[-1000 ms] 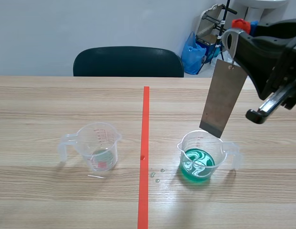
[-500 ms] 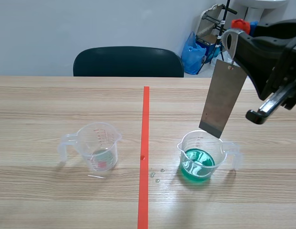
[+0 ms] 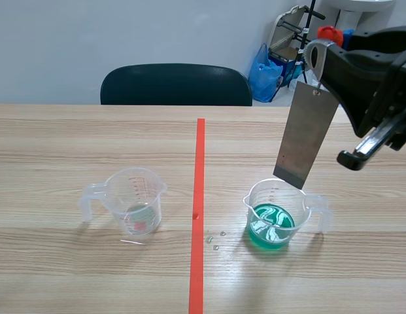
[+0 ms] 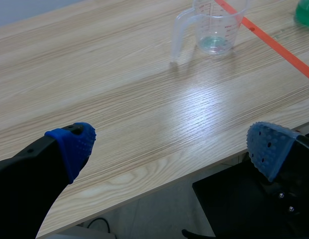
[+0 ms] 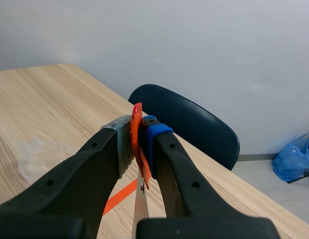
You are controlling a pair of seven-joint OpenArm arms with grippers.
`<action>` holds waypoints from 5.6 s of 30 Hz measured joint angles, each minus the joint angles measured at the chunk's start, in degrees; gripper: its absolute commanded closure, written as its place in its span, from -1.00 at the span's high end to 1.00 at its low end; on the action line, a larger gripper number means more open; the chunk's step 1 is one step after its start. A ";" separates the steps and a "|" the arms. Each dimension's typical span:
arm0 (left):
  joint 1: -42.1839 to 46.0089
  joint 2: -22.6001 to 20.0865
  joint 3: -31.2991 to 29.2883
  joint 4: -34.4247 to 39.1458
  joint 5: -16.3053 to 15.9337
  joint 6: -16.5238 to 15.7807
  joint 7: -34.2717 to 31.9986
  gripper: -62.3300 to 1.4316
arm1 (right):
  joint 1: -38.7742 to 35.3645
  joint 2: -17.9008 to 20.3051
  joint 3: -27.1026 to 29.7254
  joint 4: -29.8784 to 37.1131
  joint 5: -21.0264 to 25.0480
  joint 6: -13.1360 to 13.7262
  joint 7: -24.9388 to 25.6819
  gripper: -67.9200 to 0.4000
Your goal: Do the redox reaction experiment
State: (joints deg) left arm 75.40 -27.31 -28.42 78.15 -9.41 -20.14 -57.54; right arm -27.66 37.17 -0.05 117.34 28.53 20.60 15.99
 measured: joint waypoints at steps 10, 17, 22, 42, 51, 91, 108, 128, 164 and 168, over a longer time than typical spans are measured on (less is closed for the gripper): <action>0.00 0.00 0.00 0.00 0.00 0.00 0.00 1.00 | 0.00 0.00 0.00 0.00 0.00 0.00 0.00 -0.94; 0.00 0.00 0.00 0.00 0.00 0.00 0.00 1.00 | 0.00 0.00 0.00 0.00 0.00 0.00 0.00 -0.94; 0.00 0.00 0.00 0.00 0.00 0.00 0.00 1.00 | 0.00 0.00 0.00 0.00 0.00 0.00 0.00 -0.94; 0.00 0.00 0.00 0.00 0.00 0.00 0.00 1.00 | 0.00 0.00 0.00 0.00 0.00 0.00 0.00 -0.94; 0.00 0.00 0.00 0.00 0.00 0.00 0.00 1.00 | 0.00 0.00 0.00 0.00 0.00 0.00 0.00 -0.94; 0.00 -0.02 0.00 0.00 0.00 0.00 1.11 1.00 | 31.71 -10.25 -28.59 -0.28 0.04 0.63 -20.00 -0.94; 0.00 -0.02 0.00 0.00 0.00 0.00 1.11 1.00 | 45.88 -23.61 -42.23 -22.40 0.02 0.37 -19.50 -0.94; 0.00 -0.02 0.00 0.00 0.00 0.00 1.09 1.00 | 45.88 -25.22 -44.00 -24.81 -0.20 0.22 -17.97 -0.94; 0.00 -0.02 0.00 0.00 0.00 0.00 1.09 1.00 | 45.88 -25.22 -44.00 -24.76 -0.20 0.22 -17.97 -0.94; 0.00 -0.02 0.00 0.00 0.00 0.00 1.09 1.00 | 45.88 -25.22 -44.00 -24.76 -0.20 0.22 -17.97 -0.94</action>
State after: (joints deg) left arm 75.40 -27.33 -28.42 78.15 -9.41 -20.14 -56.45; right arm 18.22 11.94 -44.05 92.58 28.34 20.82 -1.98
